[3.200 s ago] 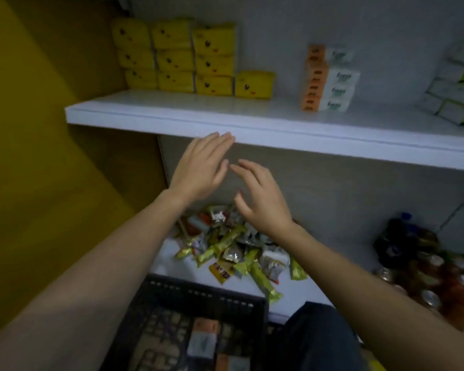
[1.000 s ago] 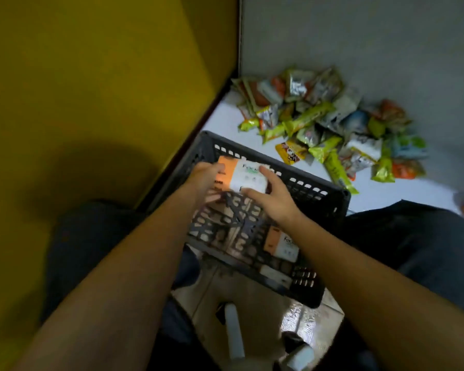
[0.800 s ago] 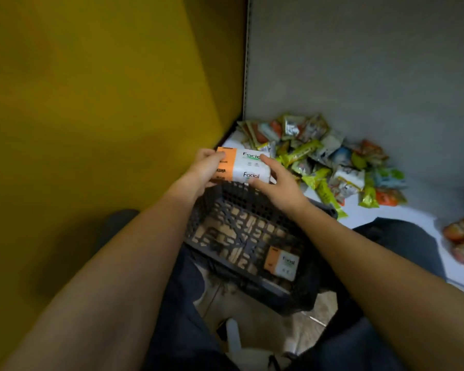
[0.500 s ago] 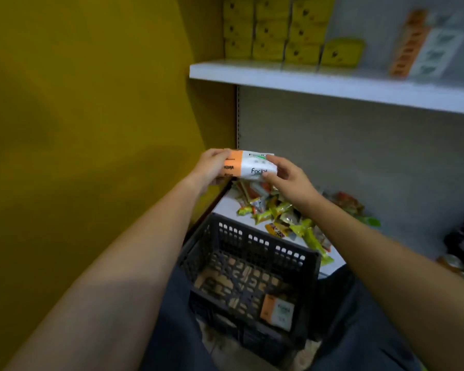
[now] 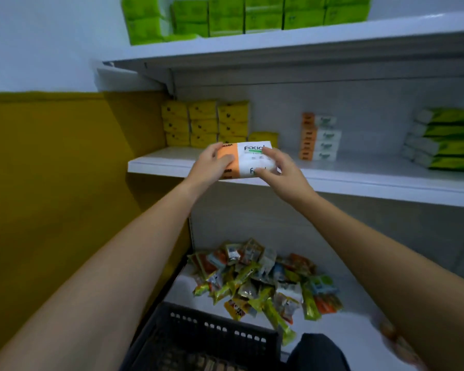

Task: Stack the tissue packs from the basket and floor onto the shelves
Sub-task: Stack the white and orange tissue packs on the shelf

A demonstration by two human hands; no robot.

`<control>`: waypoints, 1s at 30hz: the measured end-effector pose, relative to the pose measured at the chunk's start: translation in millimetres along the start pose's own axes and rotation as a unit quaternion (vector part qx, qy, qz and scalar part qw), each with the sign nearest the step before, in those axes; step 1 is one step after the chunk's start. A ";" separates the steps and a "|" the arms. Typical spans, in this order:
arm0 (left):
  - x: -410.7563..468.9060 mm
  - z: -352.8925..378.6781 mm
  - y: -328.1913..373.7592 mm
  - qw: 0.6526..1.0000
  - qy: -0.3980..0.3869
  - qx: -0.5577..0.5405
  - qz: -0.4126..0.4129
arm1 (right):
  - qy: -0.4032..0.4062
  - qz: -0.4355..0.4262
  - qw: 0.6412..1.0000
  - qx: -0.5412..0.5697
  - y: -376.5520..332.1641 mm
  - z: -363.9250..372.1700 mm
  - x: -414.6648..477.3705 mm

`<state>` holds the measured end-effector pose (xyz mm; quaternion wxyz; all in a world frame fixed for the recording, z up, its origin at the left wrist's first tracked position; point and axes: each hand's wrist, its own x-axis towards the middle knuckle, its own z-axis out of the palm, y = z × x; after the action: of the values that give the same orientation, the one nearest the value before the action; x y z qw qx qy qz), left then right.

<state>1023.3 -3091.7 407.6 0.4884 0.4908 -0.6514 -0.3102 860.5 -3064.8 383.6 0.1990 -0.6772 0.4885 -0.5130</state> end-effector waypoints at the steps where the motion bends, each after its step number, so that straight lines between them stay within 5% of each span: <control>1: 12.5 10.7 6.2 1.000 -0.006 0.005 0.010 | 0.010 0.004 1.000 -0.010 5.0 -11.2 9.1; 16: 191.0 186.0 42.6 0.991 -0.086 -0.071 0.076 | 0.213 0.054 0.974 -0.054 113.4 -138.7 156.7; 21: 223.8 225.7 25.8 0.989 -0.116 -0.065 0.064 | 0.209 0.078 0.969 -0.102 150.3 -154.2 185.1; 30: 249.2 249.3 6.9 0.991 -0.035 -0.033 0.127 | 0.262 0.067 0.955 -0.121 181.0 -152.0 198.9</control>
<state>776.1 -3343.1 414.0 0.5170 0.3766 -0.7144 -0.2837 641.8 -3282.1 403.6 0.0141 -0.5038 0.6260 -0.5950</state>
